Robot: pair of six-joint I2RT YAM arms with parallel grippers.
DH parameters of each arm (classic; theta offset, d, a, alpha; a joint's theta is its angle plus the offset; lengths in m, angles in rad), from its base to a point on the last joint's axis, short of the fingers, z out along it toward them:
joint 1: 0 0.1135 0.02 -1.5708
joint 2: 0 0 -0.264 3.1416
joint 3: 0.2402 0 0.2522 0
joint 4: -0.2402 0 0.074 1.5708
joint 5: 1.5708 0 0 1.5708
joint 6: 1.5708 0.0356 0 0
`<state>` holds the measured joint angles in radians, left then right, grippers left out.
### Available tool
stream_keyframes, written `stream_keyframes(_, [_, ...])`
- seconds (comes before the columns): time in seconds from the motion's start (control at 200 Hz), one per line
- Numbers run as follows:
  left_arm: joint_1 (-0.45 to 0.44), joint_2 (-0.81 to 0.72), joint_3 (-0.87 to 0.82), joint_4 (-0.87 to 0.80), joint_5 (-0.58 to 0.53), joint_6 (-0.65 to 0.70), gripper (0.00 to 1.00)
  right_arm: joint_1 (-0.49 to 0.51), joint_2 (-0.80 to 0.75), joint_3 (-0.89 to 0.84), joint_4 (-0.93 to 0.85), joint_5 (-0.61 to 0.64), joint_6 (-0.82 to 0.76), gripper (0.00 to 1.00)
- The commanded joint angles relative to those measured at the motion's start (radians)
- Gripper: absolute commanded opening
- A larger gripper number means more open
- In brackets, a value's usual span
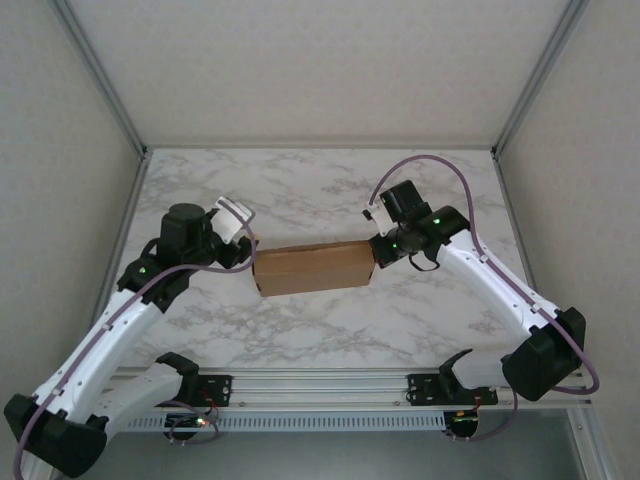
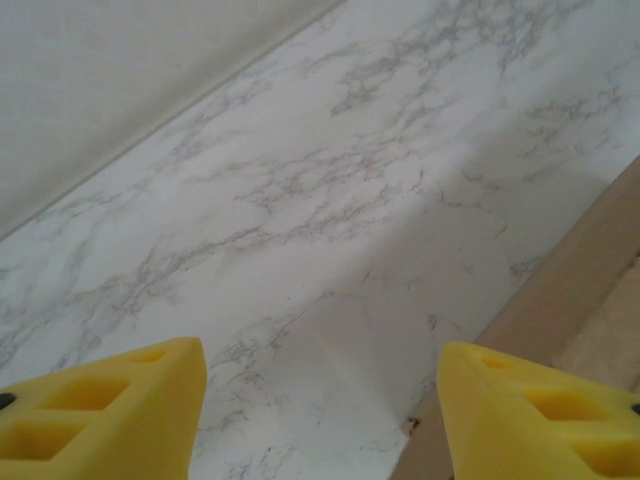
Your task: Fold the paper box
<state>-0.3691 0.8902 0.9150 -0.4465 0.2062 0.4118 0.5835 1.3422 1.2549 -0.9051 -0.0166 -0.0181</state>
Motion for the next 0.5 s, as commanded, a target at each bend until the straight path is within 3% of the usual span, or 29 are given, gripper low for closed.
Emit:
stream_keyframes(0.0, [0.015, -0.090, -0.025, 0.004, 0.008, -0.051, 0.62, 0.006, 0.024, 0.020, -0.006, 0.020, 0.032, 0.00])
stream_keyframes(0.22, [0.016, -0.125, -0.098, -0.114, 0.001, 0.057, 0.61, 0.007, 0.025, 0.023, -0.008, 0.027, 0.030, 0.00])
stream_keyframes(0.335, [0.015, -0.117, -0.156, -0.095, -0.076, 0.114, 0.62, 0.009, 0.023, 0.021, -0.013, 0.023, 0.029, 0.00])
stream_keyframes(0.496, [0.016, -0.048, -0.169, -0.033, -0.090, 0.125, 0.61, 0.017, 0.007, 0.005, -0.011, 0.026, 0.023, 0.00])
